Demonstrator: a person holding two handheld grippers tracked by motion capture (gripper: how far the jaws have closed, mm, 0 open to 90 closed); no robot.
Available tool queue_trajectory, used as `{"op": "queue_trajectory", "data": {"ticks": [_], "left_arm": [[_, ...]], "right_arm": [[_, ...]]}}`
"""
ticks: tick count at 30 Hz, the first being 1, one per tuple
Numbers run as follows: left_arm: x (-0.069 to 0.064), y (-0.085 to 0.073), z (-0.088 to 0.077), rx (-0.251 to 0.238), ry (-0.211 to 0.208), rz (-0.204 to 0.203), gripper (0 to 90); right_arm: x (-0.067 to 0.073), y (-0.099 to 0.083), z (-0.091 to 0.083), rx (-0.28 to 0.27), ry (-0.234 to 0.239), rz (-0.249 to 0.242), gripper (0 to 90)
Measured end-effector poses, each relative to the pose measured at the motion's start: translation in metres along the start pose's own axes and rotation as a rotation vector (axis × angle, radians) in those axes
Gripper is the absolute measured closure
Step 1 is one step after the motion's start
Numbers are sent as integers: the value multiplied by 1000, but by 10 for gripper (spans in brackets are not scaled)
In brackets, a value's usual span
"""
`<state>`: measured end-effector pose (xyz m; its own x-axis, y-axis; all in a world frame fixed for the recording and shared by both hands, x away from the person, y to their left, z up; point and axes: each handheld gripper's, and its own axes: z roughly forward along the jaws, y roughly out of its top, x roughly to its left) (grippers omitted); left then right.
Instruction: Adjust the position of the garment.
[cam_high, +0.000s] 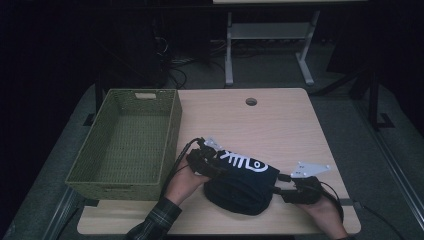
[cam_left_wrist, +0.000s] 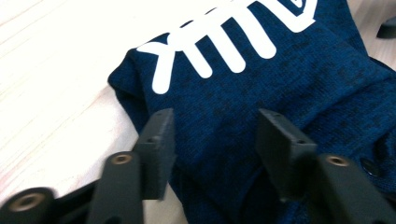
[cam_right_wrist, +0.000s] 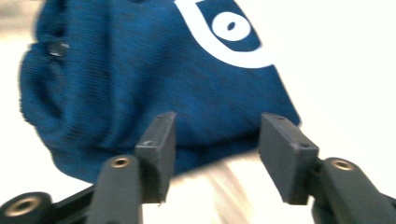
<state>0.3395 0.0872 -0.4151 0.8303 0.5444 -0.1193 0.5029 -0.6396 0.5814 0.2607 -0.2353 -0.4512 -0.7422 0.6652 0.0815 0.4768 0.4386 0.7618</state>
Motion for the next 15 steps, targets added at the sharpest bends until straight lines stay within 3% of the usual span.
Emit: {"op": "queue_trajectory", "data": {"ticks": [7,12,15], "left_arm": [[7,-4,3,0,-14,-51,259],[10,-7,7,8,-25,-75,182],[12,-9,11,27,-27,-77,175]], "right_arm": [[-19,-20,-6,26,-125,88,164],[-30,-27,-2,36,-178,136,77],[-32,-29,1,45,-195,138,48]]}}
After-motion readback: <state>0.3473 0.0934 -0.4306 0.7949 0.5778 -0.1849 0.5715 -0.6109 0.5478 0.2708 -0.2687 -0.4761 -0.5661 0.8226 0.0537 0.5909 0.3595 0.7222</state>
